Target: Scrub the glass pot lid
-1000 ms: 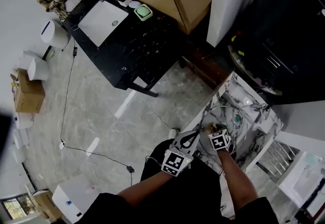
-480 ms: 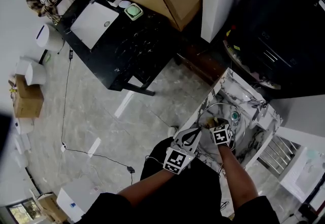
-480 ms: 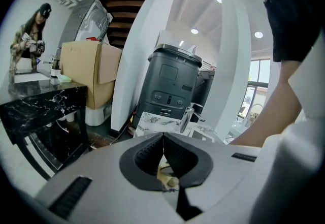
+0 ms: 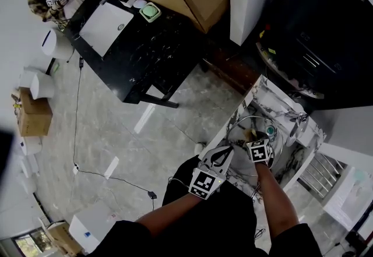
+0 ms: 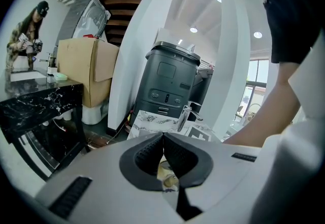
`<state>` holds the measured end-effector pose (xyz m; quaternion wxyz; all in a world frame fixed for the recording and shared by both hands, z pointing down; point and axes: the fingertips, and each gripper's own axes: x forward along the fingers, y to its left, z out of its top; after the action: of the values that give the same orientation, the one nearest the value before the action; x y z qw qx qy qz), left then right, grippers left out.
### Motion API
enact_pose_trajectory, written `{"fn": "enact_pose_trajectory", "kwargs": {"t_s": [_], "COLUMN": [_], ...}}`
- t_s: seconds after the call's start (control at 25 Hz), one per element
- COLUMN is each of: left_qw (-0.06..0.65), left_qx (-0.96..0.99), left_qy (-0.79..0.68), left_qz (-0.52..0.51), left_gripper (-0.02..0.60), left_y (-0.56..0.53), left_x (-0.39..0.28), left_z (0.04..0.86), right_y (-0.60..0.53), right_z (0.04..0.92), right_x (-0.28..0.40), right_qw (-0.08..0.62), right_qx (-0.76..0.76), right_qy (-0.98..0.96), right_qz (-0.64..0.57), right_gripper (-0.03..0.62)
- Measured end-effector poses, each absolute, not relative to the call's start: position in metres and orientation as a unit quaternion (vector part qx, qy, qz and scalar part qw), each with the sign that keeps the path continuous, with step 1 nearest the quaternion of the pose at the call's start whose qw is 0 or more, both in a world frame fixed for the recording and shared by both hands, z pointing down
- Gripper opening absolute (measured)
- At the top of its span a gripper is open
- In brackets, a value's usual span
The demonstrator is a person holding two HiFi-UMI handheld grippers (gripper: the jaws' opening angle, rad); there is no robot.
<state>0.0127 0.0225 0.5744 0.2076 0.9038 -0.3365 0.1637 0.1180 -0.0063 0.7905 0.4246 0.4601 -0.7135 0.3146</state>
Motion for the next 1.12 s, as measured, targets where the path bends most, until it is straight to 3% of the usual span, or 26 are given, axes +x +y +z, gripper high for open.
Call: {"fn": "enact_pose_trajectory", "kwargs": {"t_s": [1.12], "left_qw": [0.200], "left_qx": [0.912], "left_qy": [-0.317], "left_qz": [0.169], "left_gripper": [0.017], "left_y": [0.046], "left_x": [0.042], "left_z": [0.573], "right_y": [0.009], "right_z": [0.794], "right_x": [0.189], "right_qw": [0.425], "right_qx": [0.508], "right_qy": [-0.682], "right_qz": [0.309], "right_gripper": [0.060]}}
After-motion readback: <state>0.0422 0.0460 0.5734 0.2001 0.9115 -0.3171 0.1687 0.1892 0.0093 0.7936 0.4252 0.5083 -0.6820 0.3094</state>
